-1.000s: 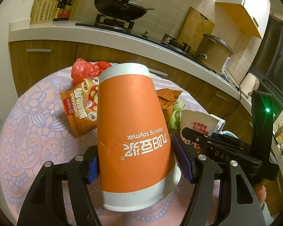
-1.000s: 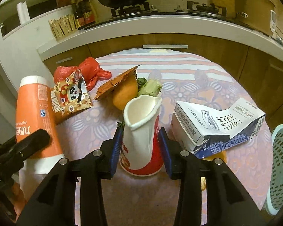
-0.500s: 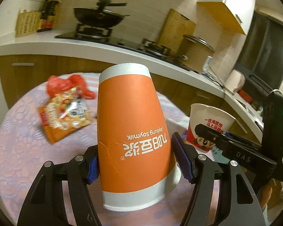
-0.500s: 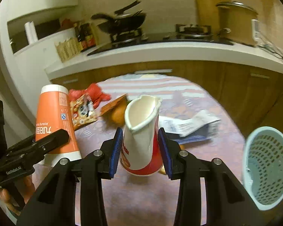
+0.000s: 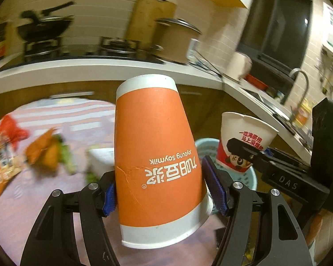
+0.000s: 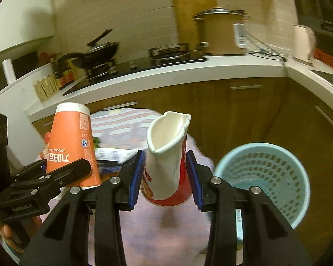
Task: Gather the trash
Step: 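Carry both cups over the blue wastebasket with both grippers, then open both grippers to drop the cups into the wastebasket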
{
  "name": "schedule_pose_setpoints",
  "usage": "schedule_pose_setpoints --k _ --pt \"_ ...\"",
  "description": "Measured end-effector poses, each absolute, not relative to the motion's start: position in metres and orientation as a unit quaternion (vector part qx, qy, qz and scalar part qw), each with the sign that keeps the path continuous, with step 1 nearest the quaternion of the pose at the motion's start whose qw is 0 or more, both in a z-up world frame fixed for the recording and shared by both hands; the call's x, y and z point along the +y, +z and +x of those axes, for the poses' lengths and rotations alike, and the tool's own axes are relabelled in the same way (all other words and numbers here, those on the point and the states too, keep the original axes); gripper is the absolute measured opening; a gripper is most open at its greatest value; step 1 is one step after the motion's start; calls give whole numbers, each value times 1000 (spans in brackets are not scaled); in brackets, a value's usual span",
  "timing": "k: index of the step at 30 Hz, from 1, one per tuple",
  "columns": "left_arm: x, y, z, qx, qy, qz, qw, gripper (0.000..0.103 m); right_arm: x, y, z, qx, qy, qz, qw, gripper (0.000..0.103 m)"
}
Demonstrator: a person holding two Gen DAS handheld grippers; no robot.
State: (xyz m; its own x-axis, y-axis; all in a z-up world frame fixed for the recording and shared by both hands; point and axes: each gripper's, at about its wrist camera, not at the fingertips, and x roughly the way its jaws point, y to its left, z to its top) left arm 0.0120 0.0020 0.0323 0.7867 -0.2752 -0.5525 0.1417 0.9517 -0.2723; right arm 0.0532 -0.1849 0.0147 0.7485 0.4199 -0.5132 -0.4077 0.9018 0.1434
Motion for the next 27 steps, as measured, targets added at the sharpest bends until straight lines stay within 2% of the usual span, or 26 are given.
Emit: schedule_pose_setpoints --k 14,21,26,27 --pt "-108 -4 93 372 -199 -96 902 65 -301 -23 94 322 130 65 935 35" --pt "-147 -37 119 413 -211 -76 883 66 -336 -75 124 407 88 95 904 36" --pt "-162 -52 123 431 -214 -56 875 66 -347 -100 135 440 73 101 889 37" --pt "-164 -54 124 434 -215 -57 873 68 -349 -102 136 443 71 102 888 37"
